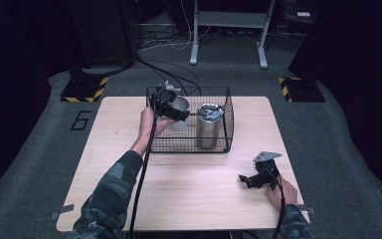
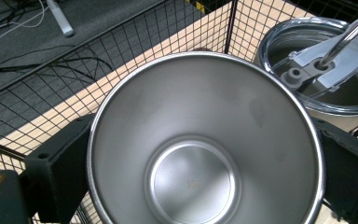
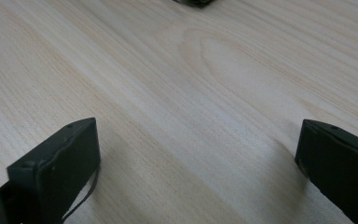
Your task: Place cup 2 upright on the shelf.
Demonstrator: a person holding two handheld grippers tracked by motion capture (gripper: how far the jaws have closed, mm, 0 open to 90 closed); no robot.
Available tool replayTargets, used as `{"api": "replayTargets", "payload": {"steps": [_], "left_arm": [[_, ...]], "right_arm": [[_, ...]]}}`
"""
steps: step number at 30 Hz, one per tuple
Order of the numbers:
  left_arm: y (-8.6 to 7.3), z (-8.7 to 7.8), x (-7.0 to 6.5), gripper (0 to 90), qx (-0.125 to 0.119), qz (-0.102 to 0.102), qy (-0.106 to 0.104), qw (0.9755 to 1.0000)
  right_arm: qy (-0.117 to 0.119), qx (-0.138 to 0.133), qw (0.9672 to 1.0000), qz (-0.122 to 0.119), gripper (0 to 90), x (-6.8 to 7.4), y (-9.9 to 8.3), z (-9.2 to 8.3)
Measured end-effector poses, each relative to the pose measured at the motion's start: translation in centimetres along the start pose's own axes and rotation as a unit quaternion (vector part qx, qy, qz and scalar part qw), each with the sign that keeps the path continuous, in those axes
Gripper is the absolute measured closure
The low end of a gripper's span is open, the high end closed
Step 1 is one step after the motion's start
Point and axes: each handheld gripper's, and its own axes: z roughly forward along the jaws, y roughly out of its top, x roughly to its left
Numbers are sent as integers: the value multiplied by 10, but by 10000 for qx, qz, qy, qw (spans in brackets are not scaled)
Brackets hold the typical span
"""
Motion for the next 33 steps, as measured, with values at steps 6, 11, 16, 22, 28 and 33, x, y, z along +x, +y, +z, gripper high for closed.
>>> {"api": "replayTargets", "payload": {"steps": [6,11,16,22,28,33], "left_arm": [[-4,9,3,59,104,-71,22,9999],[-8,19,6,59,213,-150,42,9997],[-11,26,8,59,323,-206,56,9992],[-15,35,10,58,411,-211,28,9989],[-19,43,11,58,546,-228,17,9982],[-20,49,10,58,638,-225,31,9977]], "right_arm": [[-11,-4,10000,7,0,0,0,0],[-11,-4,10000,5,0,0,0,0],[-11,-3,10000,6,0,0,0,0],[-10,-3,10000,4,0,0,0,0],[-3,-5,10000,9,0,0,0,0],[-2,-4,10000,6,0,0,0,0]]}}
